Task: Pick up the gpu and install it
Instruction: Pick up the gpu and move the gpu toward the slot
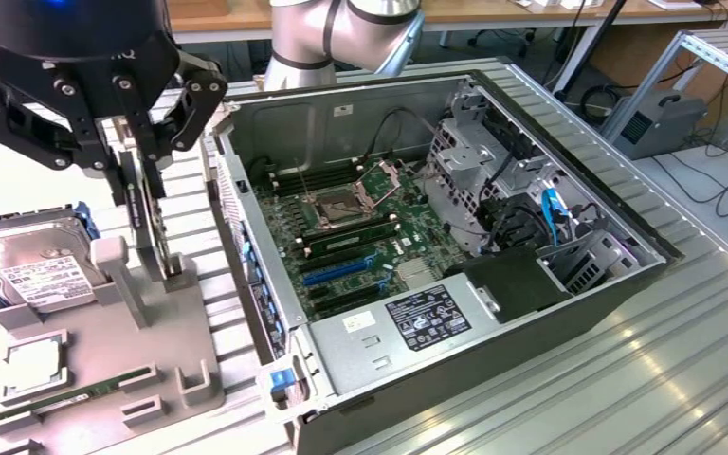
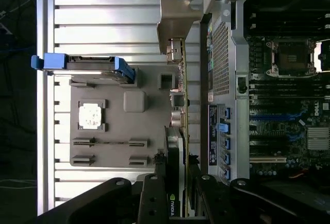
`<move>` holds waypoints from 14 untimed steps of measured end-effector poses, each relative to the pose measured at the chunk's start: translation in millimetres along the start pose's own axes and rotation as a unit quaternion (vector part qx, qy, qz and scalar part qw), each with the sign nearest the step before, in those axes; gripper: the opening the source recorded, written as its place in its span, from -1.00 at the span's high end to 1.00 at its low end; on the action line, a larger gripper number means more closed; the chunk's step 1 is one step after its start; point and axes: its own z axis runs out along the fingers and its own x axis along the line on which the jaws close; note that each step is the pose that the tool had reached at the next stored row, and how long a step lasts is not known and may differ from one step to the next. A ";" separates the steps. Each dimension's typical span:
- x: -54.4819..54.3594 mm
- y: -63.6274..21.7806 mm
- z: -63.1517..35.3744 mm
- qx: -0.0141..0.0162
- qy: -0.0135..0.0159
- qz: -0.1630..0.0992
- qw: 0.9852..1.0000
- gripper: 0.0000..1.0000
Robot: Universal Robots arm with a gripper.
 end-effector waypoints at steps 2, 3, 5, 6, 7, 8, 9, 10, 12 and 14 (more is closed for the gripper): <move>-0.1 0.3 -3.7 0.000 0.000 0.000 1.000 0.47; -0.2 0.4 -5.6 0.000 0.000 0.000 1.000 0.47; -0.2 0.6 -8.1 0.000 0.000 0.000 1.000 0.47; -0.2 0.6 -8.2 0.000 0.000 0.000 1.000 0.47; -0.2 0.6 -8.2 0.000 0.000 0.000 1.000 0.47; -0.2 0.6 -8.3 0.000 0.000 0.000 1.000 0.47; -0.2 0.6 -8.3 0.000 0.000 0.000 1.000 0.47; -0.2 0.6 -8.3 0.000 0.000 0.000 1.000 0.47; -0.2 0.6 -8.3 0.000 0.000 0.000 1.000 0.47; -0.7 0.6 -8.4 0.000 0.000 0.000 1.000 0.47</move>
